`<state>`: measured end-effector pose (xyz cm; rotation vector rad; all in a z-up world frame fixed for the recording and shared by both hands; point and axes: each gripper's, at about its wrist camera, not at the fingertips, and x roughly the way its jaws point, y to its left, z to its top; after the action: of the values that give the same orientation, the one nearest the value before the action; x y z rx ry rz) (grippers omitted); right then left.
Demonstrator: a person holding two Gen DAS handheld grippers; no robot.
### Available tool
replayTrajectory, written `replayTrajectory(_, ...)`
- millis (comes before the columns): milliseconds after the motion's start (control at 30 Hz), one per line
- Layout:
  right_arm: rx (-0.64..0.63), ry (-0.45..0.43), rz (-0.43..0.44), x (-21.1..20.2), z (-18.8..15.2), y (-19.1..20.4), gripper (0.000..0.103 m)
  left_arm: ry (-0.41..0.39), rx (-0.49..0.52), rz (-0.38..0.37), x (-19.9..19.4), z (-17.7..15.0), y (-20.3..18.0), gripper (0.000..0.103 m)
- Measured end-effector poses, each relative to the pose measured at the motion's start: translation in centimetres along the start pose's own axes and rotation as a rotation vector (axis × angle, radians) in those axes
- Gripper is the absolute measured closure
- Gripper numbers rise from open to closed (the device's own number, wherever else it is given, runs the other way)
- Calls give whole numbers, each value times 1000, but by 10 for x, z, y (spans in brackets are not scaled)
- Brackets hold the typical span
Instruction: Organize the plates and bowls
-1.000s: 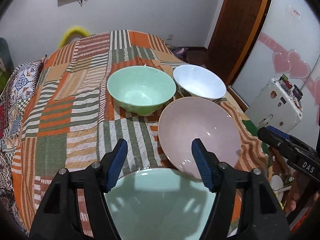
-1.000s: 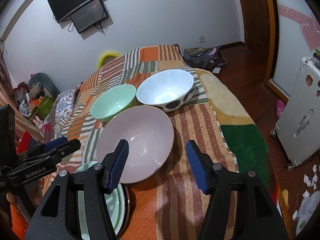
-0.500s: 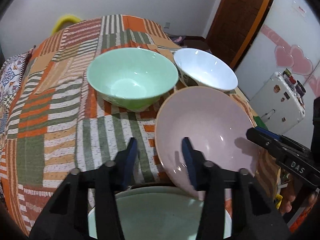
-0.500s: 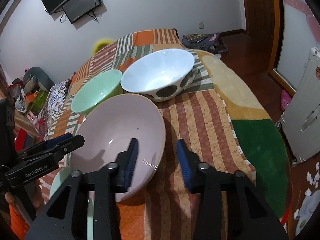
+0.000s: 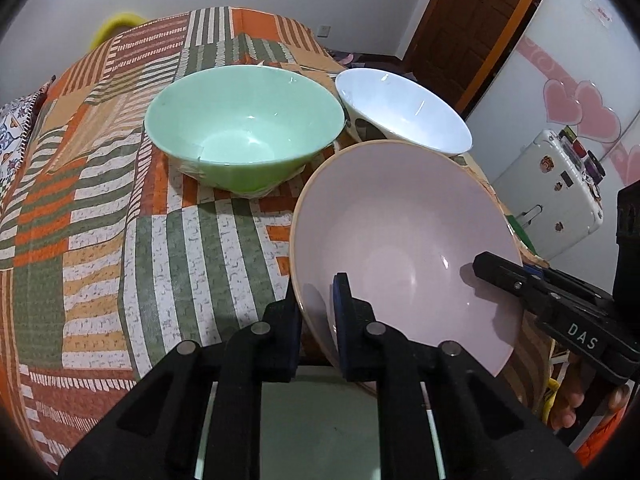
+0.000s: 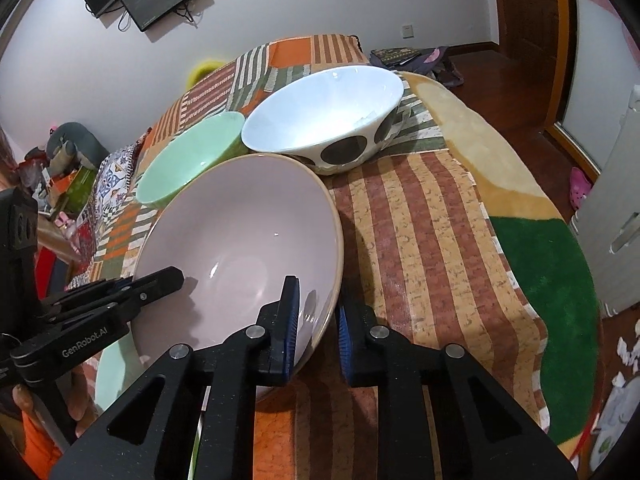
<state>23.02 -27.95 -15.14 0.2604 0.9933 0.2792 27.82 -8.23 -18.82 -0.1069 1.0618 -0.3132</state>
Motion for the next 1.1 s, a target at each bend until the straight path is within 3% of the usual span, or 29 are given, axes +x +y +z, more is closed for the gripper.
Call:
replayTrajectory(267,18,-9,-7,-14,-1,3,87,-34,1,-15,-24,-4,-9,89)
replayTrajectory(567,3,-80,1,-48,-1,18,87,-94,5,-27,-67,-10,-16,89)
replayTrajectory(1100,-105,-134,50,-75,-22,82,87,-199,-39,26,-158,-55,14,89)
